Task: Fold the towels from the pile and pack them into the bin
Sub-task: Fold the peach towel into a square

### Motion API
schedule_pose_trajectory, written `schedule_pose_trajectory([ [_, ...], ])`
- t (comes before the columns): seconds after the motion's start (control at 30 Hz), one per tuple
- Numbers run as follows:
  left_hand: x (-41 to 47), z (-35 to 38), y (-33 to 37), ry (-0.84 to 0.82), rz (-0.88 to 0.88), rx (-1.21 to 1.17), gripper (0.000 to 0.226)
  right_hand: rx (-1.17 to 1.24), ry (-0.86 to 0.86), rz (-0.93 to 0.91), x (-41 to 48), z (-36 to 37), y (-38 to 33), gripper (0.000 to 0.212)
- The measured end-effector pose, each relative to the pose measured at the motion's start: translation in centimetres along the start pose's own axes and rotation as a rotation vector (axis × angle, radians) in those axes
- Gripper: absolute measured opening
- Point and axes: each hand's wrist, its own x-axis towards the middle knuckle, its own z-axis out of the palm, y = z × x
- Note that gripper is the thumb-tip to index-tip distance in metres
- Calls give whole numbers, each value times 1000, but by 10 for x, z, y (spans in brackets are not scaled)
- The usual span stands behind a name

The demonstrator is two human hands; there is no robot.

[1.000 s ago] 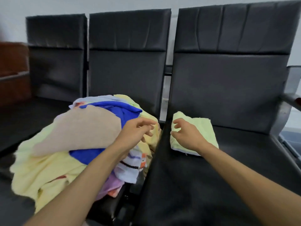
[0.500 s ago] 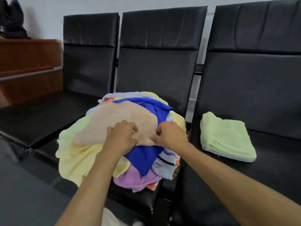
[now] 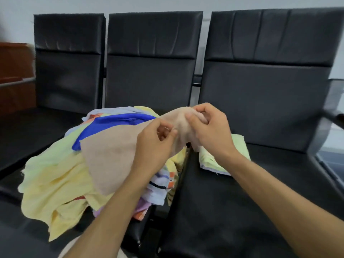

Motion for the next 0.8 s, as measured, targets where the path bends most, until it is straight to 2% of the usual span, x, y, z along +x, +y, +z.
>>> schedule_pose_trajectory([
  [0.03,-2,11,4,-43,-7,-32,10,-26,7,-5,-2,-17,2,3],
  [0.1,-9,39,15,-228,-10,-59,12,-116,-13,-24,-10,-61,12,4],
  [0.23,-28,72,26,-606,-6,-58,15,-330,-198,-58,-39,-139,34,9],
  [0.3,-38,86,27,-653,27,71,15,-412,-295,-31,-58,-170,45,13],
  [0.37,-47,99,27,-620,35,147,14,-423,-359,13,-76,-190,55,16],
  [0.47,-61,118,28,-626,-3,104,16,-416,-390,20,-96,-205,68,27],
  [0.53,-69,132,27,-721,-40,25,23,-425,-439,18,-101,-210,71,30],
  [0.67,-87,145,28,-938,-159,-229,38,-240,-434,45,-102,-214,66,20],
  [0.73,-92,143,27,-1031,-161,-242,39,-191,-424,39,-103,-215,66,18],
  [0.8,-94,137,28,-1085,-98,-157,30,-211,-406,50,-102,-216,70,16],
])
